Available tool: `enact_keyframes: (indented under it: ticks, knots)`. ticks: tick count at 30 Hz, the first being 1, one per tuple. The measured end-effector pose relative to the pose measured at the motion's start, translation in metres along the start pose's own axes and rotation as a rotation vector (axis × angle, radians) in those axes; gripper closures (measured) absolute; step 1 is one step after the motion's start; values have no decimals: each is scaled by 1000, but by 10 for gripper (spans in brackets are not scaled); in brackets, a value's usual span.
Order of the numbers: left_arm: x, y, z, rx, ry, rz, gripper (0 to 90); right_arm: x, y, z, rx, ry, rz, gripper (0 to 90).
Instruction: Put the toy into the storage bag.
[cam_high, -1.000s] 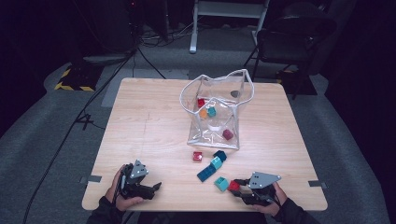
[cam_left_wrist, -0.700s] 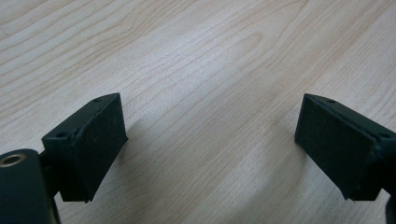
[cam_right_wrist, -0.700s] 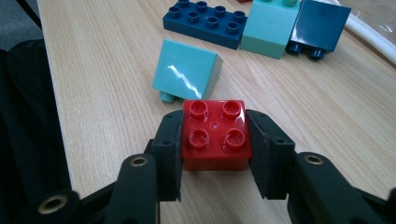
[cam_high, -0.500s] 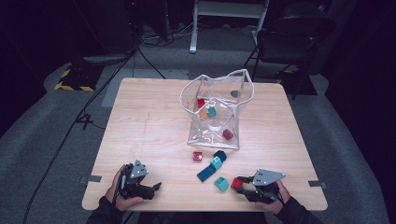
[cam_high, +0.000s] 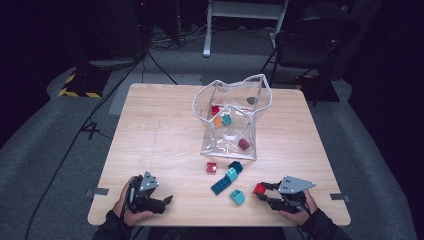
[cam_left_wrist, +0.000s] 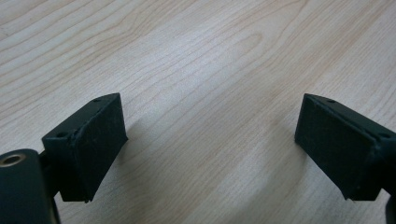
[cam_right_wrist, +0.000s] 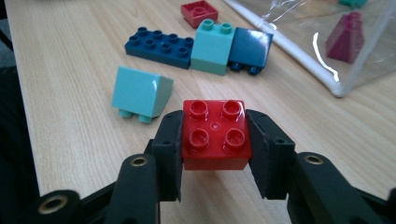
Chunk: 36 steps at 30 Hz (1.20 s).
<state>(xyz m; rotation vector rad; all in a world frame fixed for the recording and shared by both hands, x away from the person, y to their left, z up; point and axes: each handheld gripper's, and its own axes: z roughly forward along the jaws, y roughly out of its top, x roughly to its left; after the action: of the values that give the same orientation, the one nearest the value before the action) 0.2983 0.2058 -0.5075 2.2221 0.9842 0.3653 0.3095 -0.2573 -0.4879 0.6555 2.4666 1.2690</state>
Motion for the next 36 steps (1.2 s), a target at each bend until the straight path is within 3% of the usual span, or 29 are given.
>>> enact_keyframes:
  ticks: [12, 21, 36]
  knots:
    - [0, 0, 0, 0, 0, 2, 92, -17, 12, -16, -74, -53, 28, 590]
    - [0, 0, 0, 0, 0, 3, 91, -23, 29, -24, -105, -81, 8, 590]
    - [0, 0, 0, 1, 1, 3, 91, -45, 88, -38, -207, -134, -12, 590]
